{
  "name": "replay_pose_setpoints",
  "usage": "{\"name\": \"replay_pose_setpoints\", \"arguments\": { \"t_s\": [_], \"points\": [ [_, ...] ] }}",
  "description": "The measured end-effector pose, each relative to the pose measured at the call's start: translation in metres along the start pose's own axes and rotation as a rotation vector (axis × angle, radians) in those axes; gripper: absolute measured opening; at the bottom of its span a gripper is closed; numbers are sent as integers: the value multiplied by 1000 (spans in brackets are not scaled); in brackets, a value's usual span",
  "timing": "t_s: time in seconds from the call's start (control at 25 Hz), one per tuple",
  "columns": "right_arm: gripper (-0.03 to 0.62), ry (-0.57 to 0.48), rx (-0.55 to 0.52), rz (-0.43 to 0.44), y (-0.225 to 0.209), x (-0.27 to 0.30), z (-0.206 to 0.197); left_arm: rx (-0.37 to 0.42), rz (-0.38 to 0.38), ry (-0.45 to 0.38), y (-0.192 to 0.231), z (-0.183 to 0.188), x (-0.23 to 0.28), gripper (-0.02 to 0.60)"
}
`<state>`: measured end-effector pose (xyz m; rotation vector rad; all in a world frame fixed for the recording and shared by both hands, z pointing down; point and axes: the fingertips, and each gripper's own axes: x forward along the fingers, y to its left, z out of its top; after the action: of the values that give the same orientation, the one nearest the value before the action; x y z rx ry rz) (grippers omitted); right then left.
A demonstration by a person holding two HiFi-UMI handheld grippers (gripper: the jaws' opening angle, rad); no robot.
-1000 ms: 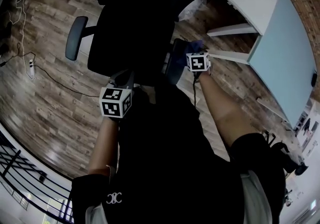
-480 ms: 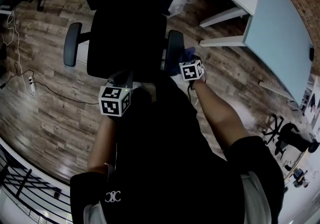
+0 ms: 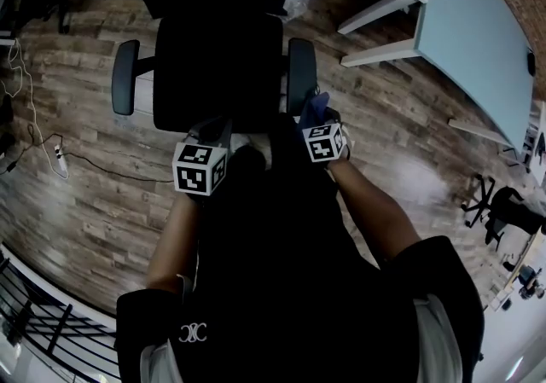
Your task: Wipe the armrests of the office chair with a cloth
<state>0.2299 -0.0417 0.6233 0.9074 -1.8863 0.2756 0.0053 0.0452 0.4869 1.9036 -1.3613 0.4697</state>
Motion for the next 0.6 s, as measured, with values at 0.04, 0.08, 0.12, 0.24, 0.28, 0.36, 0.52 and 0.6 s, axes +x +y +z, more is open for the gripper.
{"name": "replay_pose_setpoints", "arguments": {
  "t_s": [0.04,0.08,0.12,0.24,0.28,0.36,0.52,0.6],
  "points": [
    [44,-15,-13,-1,5,-1,0,6,-3,2,1,-1,-1,6],
    [44,-28,-27,3,10,-3,0,10,-5,4,2,-2,-2,6],
    [44,-38,-39,12,15,-6,1,11,-7,5,2,-2,-2,6],
    [44,-62,-86,74,32,-13,7,14,-15,7,2,1,0,6],
    [44,-68,-113,97,38,-13,9,18,-18,8,1,3,1,6],
    [44,-75,-160,128,44,-9,15,27,-22,7,-1,6,3,6],
    [45,-67,-115,146,33,8,33,23,-20,12,-4,7,7,6],
    [46,-54,-93,162,29,18,43,14,-14,18,-4,5,8,6]
  ]
}}
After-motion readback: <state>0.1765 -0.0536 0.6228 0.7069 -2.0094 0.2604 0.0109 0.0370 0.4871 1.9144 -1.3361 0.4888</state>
